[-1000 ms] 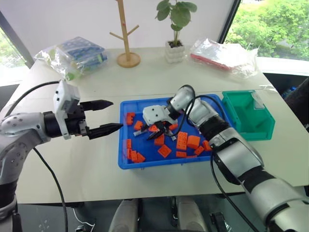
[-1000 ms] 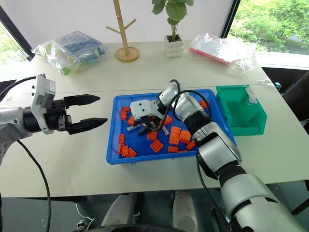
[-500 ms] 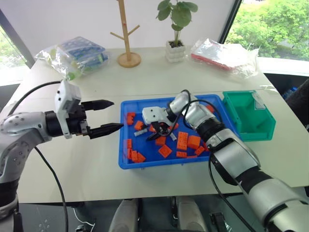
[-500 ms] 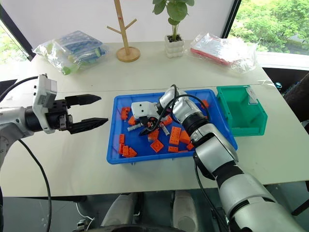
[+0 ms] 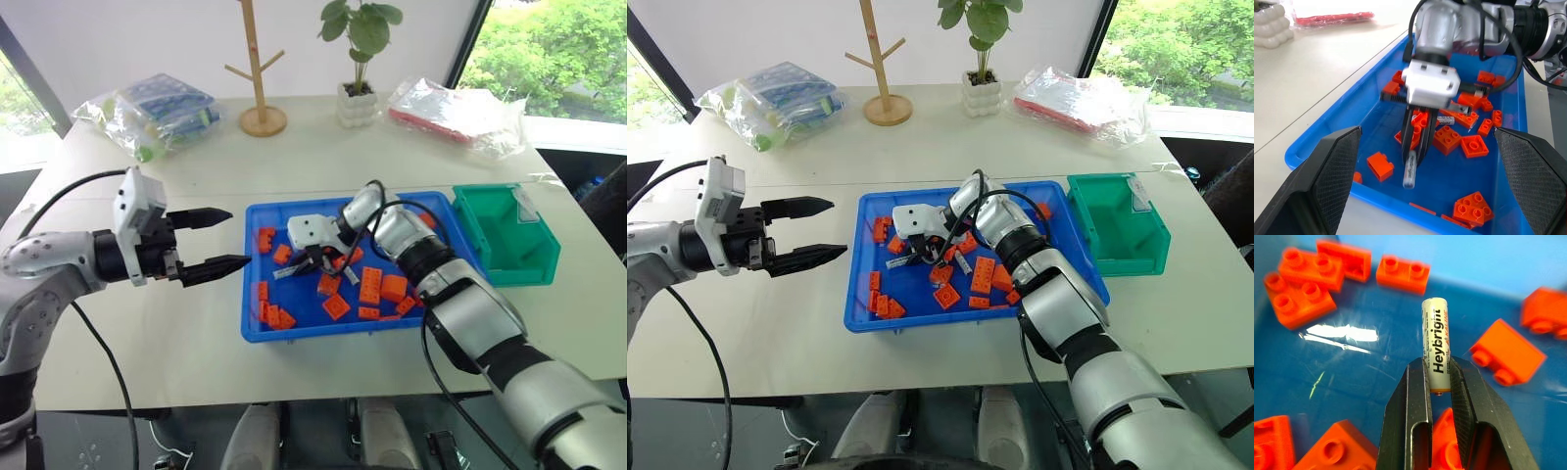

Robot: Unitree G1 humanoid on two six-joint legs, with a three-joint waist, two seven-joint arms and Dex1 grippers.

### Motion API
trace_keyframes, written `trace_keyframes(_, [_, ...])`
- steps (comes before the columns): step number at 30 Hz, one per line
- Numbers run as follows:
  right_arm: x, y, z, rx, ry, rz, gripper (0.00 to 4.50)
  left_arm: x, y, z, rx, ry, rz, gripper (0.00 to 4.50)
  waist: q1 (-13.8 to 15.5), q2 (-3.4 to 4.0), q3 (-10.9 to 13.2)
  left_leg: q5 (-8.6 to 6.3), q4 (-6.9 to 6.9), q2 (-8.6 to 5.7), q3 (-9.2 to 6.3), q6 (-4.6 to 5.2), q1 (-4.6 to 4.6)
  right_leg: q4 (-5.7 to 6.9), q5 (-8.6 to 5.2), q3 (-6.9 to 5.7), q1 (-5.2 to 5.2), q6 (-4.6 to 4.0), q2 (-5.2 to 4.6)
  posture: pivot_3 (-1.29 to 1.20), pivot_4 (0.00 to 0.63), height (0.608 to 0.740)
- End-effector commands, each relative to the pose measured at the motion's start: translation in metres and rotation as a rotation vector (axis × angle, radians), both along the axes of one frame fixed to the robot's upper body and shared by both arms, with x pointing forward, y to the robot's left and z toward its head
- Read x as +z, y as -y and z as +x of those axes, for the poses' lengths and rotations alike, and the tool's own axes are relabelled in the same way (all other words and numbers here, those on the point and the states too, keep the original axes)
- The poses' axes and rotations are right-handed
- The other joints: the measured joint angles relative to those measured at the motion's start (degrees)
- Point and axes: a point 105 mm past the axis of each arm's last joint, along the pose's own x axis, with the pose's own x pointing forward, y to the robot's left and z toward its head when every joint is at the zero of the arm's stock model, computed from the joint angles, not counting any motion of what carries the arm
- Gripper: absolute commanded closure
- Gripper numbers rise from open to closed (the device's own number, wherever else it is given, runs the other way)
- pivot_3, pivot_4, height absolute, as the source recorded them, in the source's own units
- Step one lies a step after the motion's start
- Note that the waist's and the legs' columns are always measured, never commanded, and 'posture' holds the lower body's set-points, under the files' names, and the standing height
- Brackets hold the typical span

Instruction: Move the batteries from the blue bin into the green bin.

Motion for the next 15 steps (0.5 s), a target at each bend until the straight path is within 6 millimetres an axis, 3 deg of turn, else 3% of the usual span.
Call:
trace_keyframes(1, [0.055, 0.011, -0.011, -0.04, 0.039, 0.143, 4.45, 0.007, 0.002, -0.005, -0.029, 0.027, 0.005, 0.0, 0.09, 0.0, 0.0, 0.0, 0.0, 0.01, -0.02, 0.0, -0.04, 0.0, 0.0, 0.0, -0.04, 0.0, 0.0, 0.0, 0.15, 0.692])
trace_keyframes(4, [0.081, 0.045, -0.015, -0.193, 0.086, 0.2, 4.45, 0.006, 0.004, -0.006, -0.047, 0.018, 0.006, 0.0, 0.37, -0.01, 0.0, 0.0, 0.0, 0.01, -0.04, 0.0, -0.15, -0.01, 0.0, -0.03, -0.1, 0.0, -0.02, 0.0, 0.15, 0.692])
trace_keyframes(7, [0.104, 0.093, -0.015, -0.408, 0.135, 0.266, 4.45, 0.003, 0.007, -0.008, -0.07, 0.001, 0.004, 0.0, 0.39, -0.03, 0.0, -0.01, 0.01, 0.0, 0.0, 0.01, -0.16, -0.04, -0.01, -0.03, -0.1, 0.01, -0.06, 0.0, 0.15, 0.692])
trace_keyframes(13, [0.132, 0.227, -0.011, -1.022, 0.304, 0.339, 4.45, -0.003, 0.009, -0.012, -0.111, -0.029, 0.016, 0.0, 0.69, -0.06, 0.02, -0.03, 0.0, 0.0, 0.15, 0.05, -0.21, -0.15, -0.11, -0.02, -0.12, -0.16, -0.16, 0.0, 0.15, 0.692])
trace_keyframes(15, [0.133, 0.258, -0.018, -1.155, 0.325, 0.346, 4.45, -0.003, 0.008, -0.011, -0.117, -0.034, 0.018, 0.0, 0.6, -0.06, 0.02, -0.04, 0.0, 0.01, 0.21, 0.06, -0.21, -0.15, -0.11, -0.01, -0.13, -0.17, -0.17, 0.0, 0.15, 0.692])
